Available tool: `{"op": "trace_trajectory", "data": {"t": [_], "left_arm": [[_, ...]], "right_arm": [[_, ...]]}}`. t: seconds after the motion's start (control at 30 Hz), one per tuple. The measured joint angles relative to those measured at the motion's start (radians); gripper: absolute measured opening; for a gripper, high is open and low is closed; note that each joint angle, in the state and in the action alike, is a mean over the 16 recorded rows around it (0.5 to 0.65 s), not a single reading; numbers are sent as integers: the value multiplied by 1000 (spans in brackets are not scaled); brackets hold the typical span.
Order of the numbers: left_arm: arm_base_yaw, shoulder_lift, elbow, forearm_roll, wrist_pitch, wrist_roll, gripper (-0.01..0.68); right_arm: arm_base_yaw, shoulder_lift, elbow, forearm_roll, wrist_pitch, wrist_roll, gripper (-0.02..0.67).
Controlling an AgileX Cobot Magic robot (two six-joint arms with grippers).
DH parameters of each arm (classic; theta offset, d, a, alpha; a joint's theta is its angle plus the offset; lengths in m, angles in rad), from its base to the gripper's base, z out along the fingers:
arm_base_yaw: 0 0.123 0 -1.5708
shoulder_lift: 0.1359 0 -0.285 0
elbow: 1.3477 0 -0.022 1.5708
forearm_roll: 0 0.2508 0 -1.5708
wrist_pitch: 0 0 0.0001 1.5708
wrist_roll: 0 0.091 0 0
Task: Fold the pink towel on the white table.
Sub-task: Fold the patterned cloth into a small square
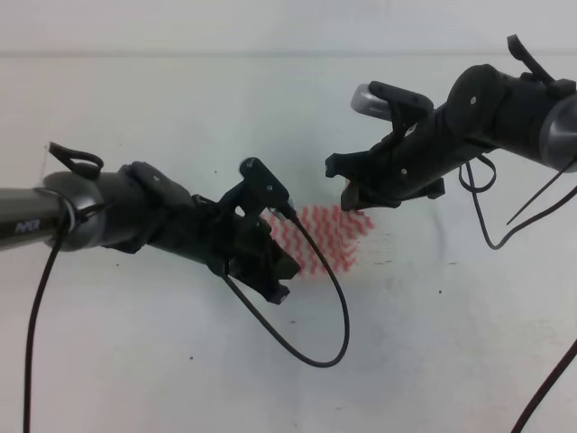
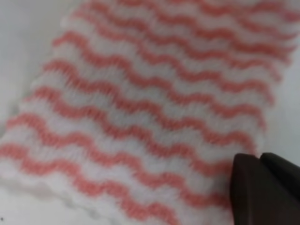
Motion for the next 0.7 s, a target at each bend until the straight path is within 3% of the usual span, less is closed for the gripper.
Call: {"op": "trace_trajectory", "data": {"t": [0.7], "left_arm": [[2, -47, -10, -32, -54, 79, -4]], "right_arm": [[0, -1, 0, -4, 3, 0, -13]]}}
